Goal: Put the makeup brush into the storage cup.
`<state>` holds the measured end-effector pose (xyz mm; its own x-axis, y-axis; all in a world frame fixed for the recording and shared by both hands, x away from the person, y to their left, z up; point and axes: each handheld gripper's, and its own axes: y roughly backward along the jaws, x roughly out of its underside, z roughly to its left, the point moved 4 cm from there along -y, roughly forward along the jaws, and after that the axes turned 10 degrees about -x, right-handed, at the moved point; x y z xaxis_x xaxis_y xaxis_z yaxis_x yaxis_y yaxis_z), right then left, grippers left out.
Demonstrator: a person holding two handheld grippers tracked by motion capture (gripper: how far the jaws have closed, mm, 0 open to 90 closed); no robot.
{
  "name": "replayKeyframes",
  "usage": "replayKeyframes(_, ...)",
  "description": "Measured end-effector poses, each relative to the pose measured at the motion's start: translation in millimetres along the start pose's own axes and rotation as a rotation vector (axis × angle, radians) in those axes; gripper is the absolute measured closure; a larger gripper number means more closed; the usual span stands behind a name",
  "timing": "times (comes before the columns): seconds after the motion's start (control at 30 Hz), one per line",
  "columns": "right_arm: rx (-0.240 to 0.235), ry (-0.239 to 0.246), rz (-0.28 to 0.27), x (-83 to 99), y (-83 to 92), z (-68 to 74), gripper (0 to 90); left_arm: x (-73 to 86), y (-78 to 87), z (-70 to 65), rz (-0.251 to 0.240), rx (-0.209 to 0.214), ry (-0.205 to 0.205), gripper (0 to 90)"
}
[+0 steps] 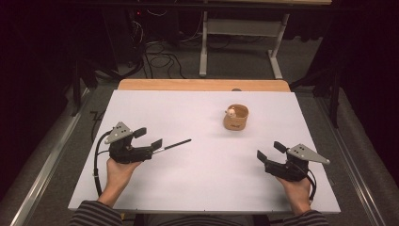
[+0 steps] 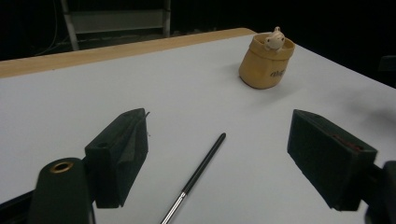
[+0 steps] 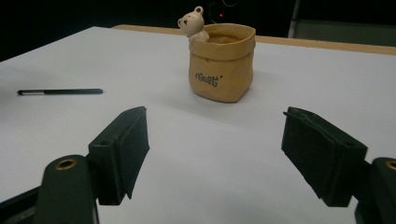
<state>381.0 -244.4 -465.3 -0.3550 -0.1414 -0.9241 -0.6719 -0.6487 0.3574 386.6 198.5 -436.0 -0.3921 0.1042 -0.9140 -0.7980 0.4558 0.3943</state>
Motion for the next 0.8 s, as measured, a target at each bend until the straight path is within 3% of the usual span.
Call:
replayKeyframes(0.13, -0.001, -0.002, 0.001, 0.1, 0.0, 0.2, 24.6, -5.5, -4.5, -3.5, 0.001, 0.042, 0.009, 23.2)
replayKeyframes(0.8, -0.003, -0.005, 0.008, 0.7, -0.5, -0.2, 24.6, -17.0, -27.2, -15.1, 0.003, 0.05, -0.048, 27.4)
